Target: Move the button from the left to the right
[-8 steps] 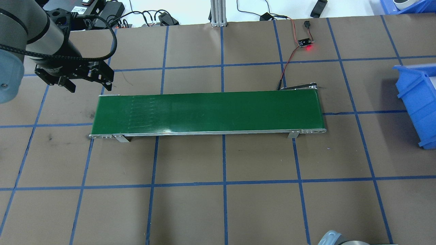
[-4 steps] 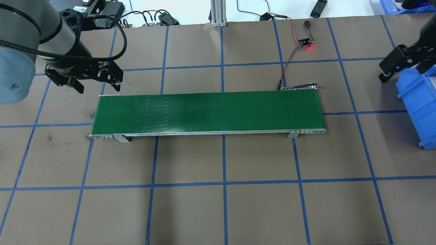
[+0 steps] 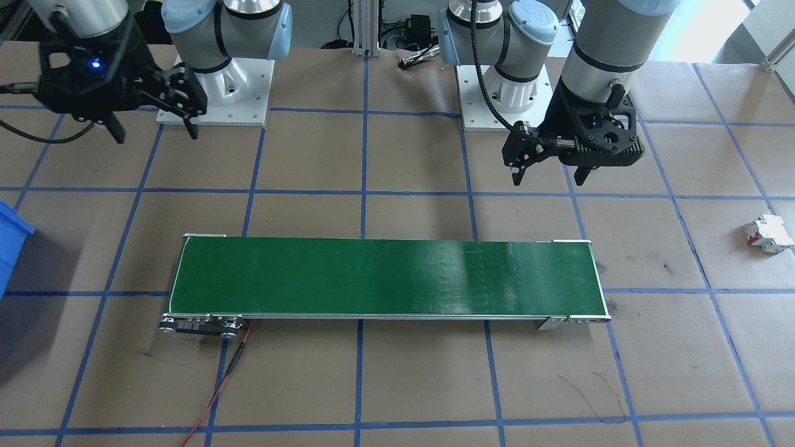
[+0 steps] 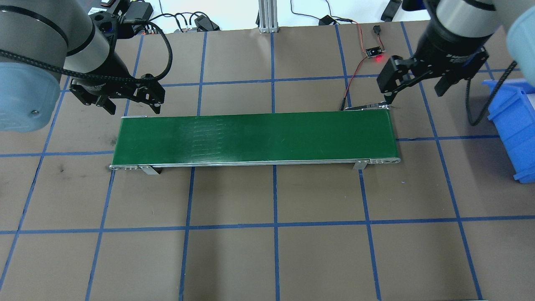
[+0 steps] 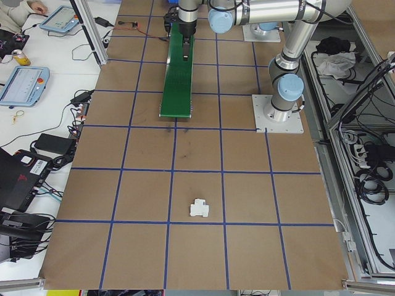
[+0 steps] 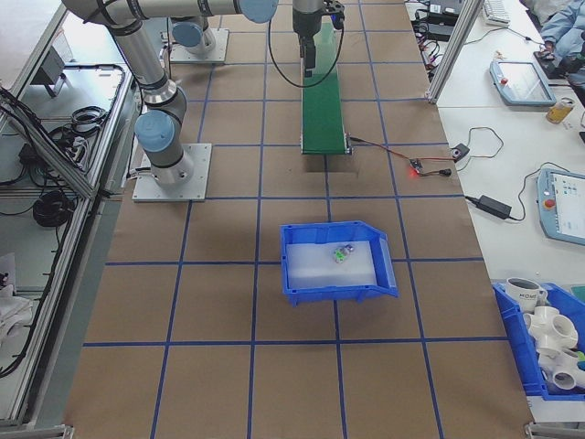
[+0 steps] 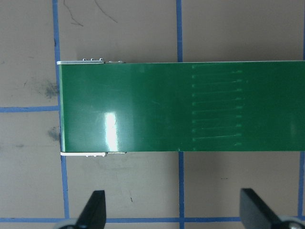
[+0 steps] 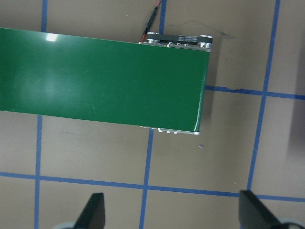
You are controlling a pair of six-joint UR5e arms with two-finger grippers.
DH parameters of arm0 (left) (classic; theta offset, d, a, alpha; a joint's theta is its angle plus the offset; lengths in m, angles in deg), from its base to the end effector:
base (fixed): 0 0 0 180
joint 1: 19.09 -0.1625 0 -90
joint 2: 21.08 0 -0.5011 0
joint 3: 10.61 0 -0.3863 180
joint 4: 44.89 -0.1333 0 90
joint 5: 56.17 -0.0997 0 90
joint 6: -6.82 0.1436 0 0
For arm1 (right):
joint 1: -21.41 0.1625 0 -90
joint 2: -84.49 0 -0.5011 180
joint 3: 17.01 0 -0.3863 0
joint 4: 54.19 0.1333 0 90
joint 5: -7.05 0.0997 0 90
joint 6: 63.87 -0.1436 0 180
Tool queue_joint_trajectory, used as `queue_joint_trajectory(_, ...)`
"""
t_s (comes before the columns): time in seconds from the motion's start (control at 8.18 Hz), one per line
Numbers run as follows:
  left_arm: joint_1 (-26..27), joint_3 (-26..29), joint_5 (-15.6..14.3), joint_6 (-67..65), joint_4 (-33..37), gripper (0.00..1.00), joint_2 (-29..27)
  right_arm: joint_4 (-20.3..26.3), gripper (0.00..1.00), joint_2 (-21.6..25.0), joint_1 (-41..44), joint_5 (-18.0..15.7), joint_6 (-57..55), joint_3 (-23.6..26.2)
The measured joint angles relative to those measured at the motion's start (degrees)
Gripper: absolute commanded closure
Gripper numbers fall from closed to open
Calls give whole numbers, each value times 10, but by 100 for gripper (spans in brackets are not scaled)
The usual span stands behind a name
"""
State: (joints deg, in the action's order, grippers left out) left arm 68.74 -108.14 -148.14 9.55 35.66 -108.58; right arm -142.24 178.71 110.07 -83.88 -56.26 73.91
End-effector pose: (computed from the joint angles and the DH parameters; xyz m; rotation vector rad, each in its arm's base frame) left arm -0.1103 -0.4779 0.4938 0.0131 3.1017 -0.1173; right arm 0.1204 -0.4548 0.5433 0.1705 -3.1187 0.0347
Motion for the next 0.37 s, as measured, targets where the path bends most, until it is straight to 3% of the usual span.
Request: queue_joint_trajectory(0.37, 1, -2, -1, 1, -1, 0, 9, 1, 0, -4, 35, -2, -39, -1)
